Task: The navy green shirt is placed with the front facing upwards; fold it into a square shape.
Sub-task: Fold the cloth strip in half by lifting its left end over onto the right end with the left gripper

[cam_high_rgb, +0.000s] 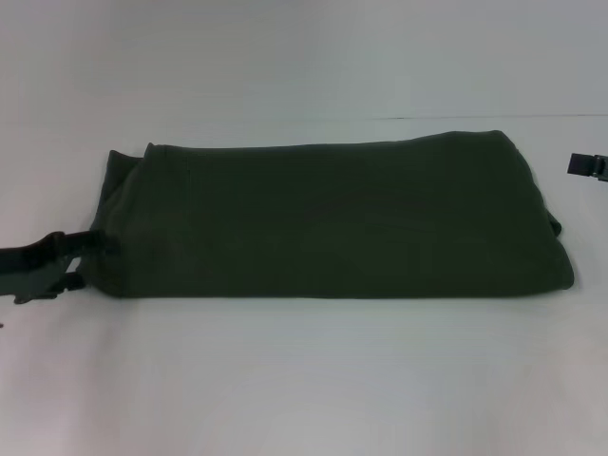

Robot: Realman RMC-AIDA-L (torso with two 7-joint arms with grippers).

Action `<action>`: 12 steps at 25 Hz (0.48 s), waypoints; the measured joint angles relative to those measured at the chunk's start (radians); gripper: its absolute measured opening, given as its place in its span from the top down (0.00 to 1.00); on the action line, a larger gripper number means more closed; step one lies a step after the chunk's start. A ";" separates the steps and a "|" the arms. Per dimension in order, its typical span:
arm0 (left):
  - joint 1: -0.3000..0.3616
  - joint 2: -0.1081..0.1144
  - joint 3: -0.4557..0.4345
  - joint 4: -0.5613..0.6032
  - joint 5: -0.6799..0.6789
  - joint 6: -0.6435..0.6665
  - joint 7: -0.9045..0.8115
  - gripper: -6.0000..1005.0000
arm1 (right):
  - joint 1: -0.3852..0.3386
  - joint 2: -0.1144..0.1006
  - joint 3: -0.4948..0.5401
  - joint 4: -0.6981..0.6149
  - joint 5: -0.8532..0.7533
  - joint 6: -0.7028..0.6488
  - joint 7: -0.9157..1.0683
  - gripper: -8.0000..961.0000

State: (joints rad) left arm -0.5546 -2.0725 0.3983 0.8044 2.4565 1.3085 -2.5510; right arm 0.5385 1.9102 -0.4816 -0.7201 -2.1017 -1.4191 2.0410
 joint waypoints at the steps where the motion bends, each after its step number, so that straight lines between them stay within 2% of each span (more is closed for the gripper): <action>1: 0.004 -0.001 0.000 0.000 0.000 -0.001 0.005 0.12 | 0.000 0.000 0.000 0.000 0.000 0.000 -0.002 0.04; 12: 0.004 -0.009 0.008 -0.004 0.000 -0.021 0.014 0.12 | 0.000 0.004 0.000 -0.003 0.003 -0.002 -0.004 0.04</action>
State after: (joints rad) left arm -0.5501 -2.0811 0.4061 0.8003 2.4560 1.2873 -2.5371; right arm 0.5384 1.9141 -0.4816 -0.7231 -2.0983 -1.4215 2.0369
